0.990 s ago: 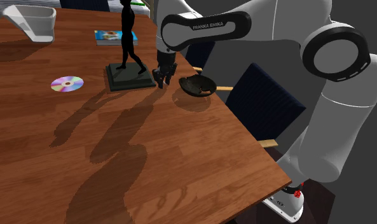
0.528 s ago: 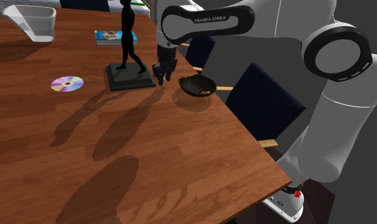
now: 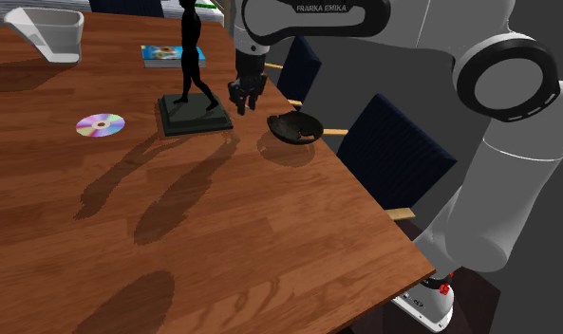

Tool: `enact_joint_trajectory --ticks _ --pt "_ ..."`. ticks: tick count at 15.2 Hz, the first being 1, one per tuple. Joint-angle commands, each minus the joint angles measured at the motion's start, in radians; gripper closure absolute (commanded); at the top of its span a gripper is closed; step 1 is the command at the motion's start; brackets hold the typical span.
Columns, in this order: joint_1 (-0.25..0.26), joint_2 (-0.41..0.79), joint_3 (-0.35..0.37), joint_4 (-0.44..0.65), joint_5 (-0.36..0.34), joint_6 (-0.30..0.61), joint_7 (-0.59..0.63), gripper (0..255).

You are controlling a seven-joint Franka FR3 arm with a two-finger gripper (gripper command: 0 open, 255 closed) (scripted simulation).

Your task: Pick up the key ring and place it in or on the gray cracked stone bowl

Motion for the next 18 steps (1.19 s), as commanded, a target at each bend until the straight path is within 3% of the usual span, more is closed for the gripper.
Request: enact_joint_trajectory --ticks 1,11,18 --pt "0.001 0.001 0.001 0.031 0.000 -0.031 0.000 255" --pt "0.006 0.015 0.002 0.176 -0.002 -0.162 0.001 255" --pt "-0.043 -0.299 -0.017 -0.225 0.047 -0.072 -0.064 255"
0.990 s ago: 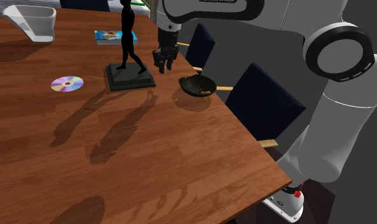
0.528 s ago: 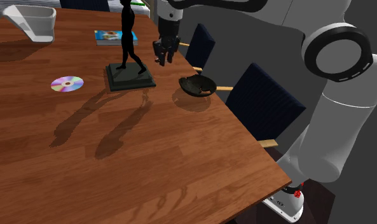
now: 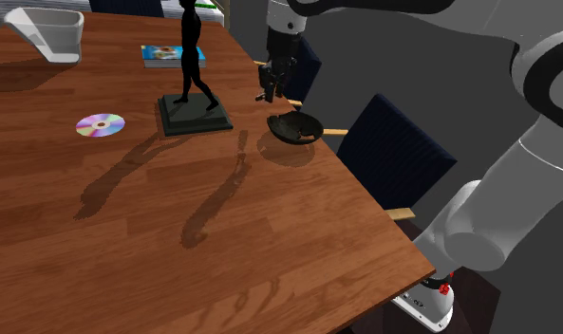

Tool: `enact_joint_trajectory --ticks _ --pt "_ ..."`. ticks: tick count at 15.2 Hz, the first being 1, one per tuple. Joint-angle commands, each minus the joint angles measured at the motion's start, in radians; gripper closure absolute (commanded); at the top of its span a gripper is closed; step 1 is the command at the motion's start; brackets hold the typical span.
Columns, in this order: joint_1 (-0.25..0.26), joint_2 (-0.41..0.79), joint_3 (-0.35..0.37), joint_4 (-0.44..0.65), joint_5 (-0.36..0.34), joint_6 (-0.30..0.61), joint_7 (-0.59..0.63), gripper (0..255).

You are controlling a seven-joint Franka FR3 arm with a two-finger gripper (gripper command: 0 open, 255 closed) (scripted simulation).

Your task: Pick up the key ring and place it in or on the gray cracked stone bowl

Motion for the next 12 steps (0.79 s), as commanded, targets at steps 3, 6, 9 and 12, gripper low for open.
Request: enact_joint_trajectory --ticks 3,6,9,12 --pt "-0.017 -0.170 -0.017 -0.193 0.022 0.024 -0.039 255" --pt "-0.026 -0.287 -0.035 -0.311 0.032 0.025 -0.070 255" --pt "-0.030 -0.351 -0.046 -0.398 0.036 0.048 -0.088 255" --pt "-0.029 -0.350 -0.045 -0.438 0.037 0.088 -0.088 255"
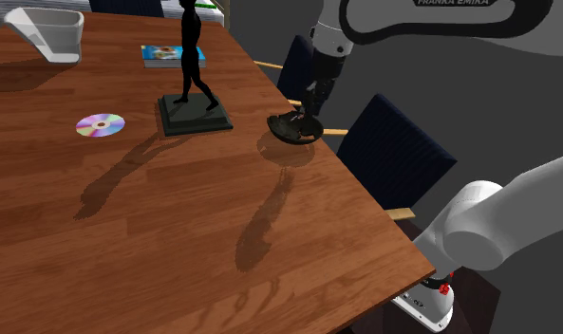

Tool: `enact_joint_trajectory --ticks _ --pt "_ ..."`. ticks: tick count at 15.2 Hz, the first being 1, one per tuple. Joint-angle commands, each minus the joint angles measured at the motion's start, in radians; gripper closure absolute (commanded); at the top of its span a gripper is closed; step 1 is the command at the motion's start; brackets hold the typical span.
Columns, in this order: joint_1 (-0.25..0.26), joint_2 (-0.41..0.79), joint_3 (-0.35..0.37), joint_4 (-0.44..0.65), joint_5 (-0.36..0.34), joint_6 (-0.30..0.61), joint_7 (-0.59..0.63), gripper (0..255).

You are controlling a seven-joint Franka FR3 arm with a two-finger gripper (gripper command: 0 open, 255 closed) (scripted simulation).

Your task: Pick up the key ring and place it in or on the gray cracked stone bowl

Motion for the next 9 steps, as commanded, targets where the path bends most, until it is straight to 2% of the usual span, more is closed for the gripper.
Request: enact_joint_trajectory --ticks 1,7,8,9 --pt "0.000 -0.001 0.000 -0.027 0.000 0.026 -0.001 255" --pt "0.001 0.007 0.002 -0.100 0.001 0.107 -0.002 255" --pt "0.000 0.005 0.001 -0.089 0.001 0.094 -0.003 255" --pt "0.000 0.005 0.001 -0.089 0.001 0.094 -0.003 0"
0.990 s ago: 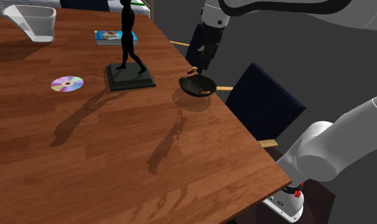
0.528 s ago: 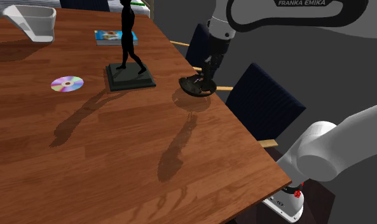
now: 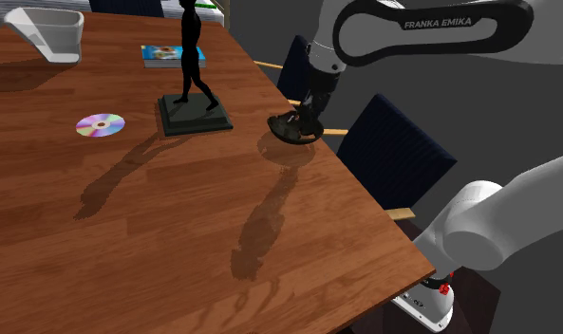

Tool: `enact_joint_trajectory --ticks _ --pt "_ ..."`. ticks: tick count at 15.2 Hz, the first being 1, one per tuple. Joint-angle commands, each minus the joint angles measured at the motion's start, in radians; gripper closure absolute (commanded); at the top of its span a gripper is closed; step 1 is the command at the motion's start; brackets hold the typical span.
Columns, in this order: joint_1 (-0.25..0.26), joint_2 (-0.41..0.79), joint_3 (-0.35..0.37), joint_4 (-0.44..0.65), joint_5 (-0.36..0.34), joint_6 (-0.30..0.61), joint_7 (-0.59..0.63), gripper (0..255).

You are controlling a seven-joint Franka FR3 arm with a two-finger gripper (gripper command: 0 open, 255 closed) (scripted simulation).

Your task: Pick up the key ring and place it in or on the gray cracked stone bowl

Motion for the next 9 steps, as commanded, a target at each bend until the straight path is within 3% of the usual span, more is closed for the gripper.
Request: enact_joint_trajectory --ticks 1,5,9 --pt "-0.008 0.067 0.000 0.089 -0.010 -0.067 0.020 0" --pt "-0.030 0.340 -0.005 0.458 -0.045 -0.335 0.090 0" --pt "-0.029 0.326 -0.007 0.388 -0.044 -0.279 0.089 0"
